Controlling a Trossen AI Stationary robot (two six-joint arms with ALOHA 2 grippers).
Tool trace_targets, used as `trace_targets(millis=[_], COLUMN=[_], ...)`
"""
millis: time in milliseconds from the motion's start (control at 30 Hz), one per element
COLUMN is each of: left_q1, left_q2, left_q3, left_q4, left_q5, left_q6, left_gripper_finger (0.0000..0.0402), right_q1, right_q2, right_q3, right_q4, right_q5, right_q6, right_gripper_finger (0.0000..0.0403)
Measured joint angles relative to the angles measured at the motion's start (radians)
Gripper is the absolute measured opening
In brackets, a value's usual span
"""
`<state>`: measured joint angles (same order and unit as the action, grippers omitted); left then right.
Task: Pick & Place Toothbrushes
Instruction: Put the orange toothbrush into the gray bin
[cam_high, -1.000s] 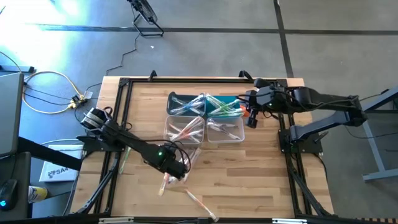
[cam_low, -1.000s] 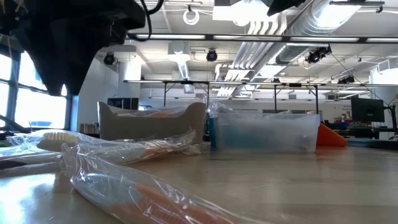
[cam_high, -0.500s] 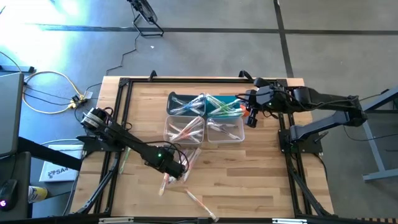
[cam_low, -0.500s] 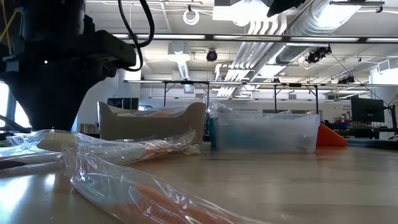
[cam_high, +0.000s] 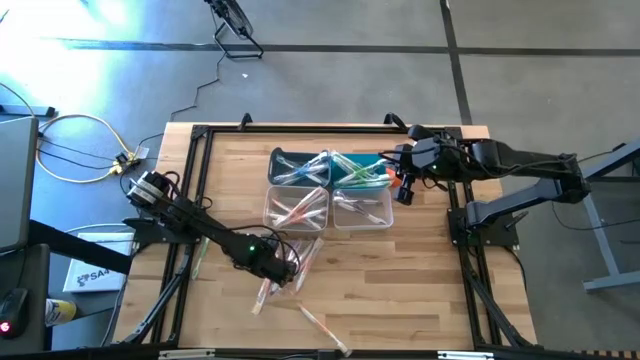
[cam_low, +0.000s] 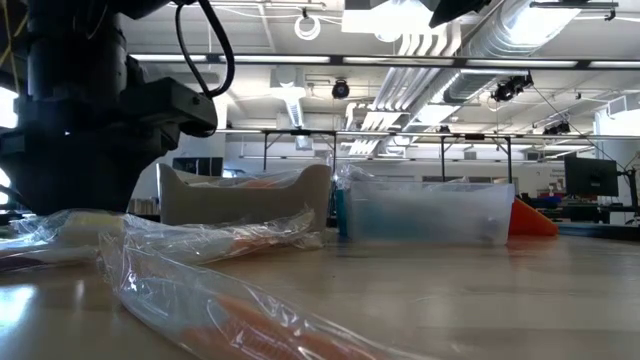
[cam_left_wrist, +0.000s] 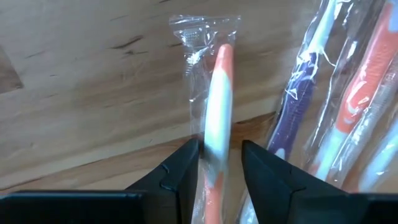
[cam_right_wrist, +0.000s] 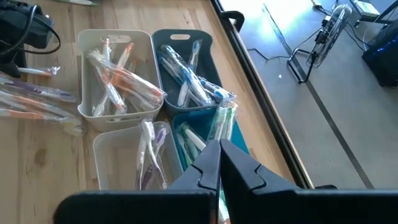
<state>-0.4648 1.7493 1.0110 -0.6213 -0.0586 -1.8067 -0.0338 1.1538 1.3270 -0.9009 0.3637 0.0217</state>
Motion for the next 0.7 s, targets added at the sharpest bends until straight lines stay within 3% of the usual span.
trace_targets(millis=[700], left_q1=[0.0], left_q2=[0.005], left_q3=[-0.003], left_q4=[-0.002], left_q5=[0.0], left_q6=[-0.005], left_gripper_finger=[0.0109], right_q1=[-0.002], right_q2=[0.0], right_q3=[0.0], right_q4=[-0.001], right_q5=[0.0], right_q6=[-0.027], right_gripper_finger=[0.0003])
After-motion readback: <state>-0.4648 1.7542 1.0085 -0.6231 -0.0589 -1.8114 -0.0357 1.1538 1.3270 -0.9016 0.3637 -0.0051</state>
